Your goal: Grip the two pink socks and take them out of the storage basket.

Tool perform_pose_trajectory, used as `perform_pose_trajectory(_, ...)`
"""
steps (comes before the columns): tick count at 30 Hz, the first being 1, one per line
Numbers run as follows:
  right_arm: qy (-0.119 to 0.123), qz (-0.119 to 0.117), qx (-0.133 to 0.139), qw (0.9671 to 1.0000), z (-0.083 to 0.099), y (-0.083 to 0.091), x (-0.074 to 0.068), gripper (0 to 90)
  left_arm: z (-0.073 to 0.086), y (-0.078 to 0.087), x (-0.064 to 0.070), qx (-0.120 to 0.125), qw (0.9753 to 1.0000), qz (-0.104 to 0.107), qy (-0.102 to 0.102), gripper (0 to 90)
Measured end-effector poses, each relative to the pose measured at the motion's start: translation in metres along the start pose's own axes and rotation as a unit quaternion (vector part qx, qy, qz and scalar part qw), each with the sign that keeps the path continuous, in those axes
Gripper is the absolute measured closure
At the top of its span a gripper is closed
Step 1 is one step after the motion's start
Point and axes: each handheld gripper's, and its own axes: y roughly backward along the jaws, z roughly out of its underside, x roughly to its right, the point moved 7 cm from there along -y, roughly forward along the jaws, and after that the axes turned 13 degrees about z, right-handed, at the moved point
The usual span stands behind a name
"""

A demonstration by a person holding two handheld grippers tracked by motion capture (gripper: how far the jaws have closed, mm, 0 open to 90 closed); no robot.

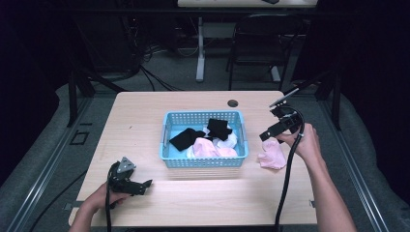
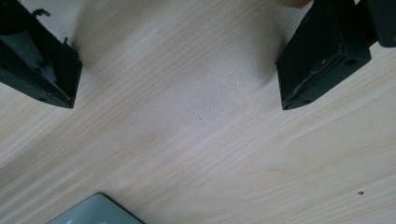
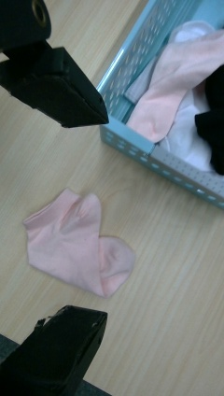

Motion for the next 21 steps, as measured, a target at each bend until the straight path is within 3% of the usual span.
perform_pose_trajectory(11,0.047,-0.015,0.019,0.9986,-0.03,0.019,-0.04,1.7,0.0,0.0,0.0,0.0,1.0,0.0,0.0,0.0)
perform_pose_trajectory(21,0.09,-0.024,0.018,0.9955,-0.056,0.015,-0.082,1.7,0.0,0.0,0.0,-0.001,1.0,0.001,0.0,0.0)
